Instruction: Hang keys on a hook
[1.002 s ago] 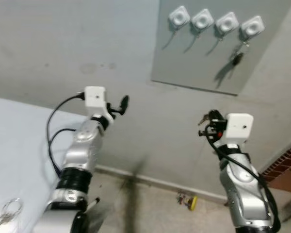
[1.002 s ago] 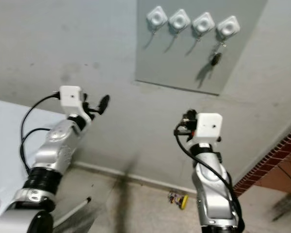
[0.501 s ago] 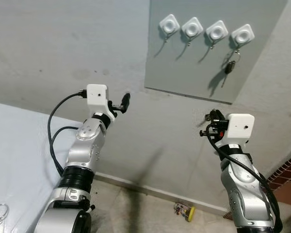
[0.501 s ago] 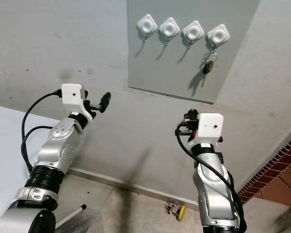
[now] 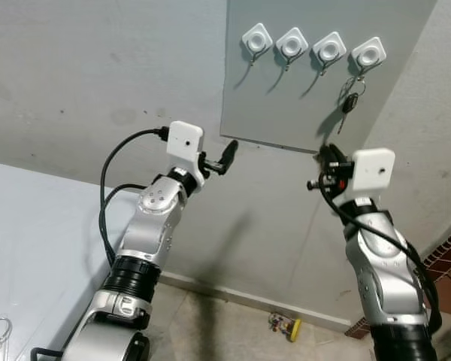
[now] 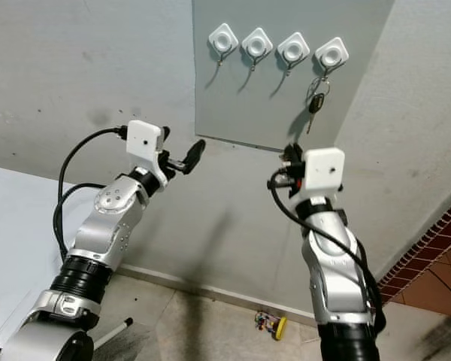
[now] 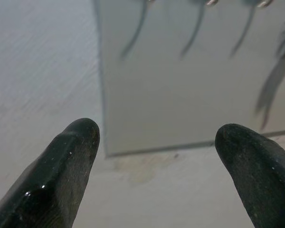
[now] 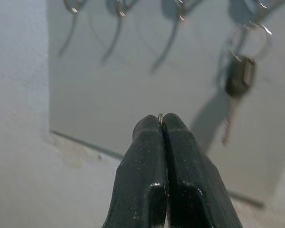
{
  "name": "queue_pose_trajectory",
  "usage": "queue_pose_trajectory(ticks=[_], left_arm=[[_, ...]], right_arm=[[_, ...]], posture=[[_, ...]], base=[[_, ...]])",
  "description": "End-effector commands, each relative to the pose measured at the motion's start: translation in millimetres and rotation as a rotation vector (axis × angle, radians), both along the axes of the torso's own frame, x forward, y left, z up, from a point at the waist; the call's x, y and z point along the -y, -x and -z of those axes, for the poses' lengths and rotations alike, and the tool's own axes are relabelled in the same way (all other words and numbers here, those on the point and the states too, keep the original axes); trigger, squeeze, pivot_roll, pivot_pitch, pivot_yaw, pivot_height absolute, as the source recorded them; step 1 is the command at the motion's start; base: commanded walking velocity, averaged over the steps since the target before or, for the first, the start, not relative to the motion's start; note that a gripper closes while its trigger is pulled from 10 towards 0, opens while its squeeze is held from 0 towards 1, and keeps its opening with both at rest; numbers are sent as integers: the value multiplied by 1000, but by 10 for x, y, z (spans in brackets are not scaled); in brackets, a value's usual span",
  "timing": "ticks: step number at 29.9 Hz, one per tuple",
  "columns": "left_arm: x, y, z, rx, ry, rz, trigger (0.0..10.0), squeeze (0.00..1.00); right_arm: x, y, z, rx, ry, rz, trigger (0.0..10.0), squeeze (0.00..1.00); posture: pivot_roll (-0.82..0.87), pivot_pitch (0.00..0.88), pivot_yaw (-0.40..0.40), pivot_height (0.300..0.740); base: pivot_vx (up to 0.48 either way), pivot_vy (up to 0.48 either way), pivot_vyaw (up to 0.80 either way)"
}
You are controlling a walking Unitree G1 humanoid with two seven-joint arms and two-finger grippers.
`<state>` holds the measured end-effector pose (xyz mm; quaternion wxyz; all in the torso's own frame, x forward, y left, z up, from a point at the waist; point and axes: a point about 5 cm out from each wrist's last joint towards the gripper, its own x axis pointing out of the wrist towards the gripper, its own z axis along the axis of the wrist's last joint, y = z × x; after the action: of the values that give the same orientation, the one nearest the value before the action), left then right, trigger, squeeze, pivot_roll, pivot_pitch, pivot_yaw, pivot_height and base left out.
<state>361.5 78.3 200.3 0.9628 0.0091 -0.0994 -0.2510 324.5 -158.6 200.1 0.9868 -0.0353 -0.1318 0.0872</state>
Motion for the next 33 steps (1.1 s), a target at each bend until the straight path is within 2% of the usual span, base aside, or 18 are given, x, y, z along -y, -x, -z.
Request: queue_pose_trajectory(ticks=[1,7,14,25,33], left_arm=[[72,10,-138,48,1,33,10000,0],[198,37,-272,86,14,101,10000,0],[277,34,-375,108,21,144,10000,0],[294,51,-427,116,33,166,10000,0],[283,60,-432,114,36,164,10000,0]], right_arm=[[-39,-43,-80,27,4,-31,10000,0],[-140,-185,-233,63,16,-94,10000,0],[-282,-331,-423,106,-35,-167,10000,0],[-440,-530,-610,131,-130,-213,10000,0],[-466,-620,-705,139,-175,-227,10000,0]], posture=[[-55,0,-10,740],[-45,0,-16,740],[-40,0,-16,740],[-42,0,-15,740],[-36,1,-21,740]], base=[[0,0,0],[0,0,0],[0,0,0],[0,0,0],[0,0,0]])
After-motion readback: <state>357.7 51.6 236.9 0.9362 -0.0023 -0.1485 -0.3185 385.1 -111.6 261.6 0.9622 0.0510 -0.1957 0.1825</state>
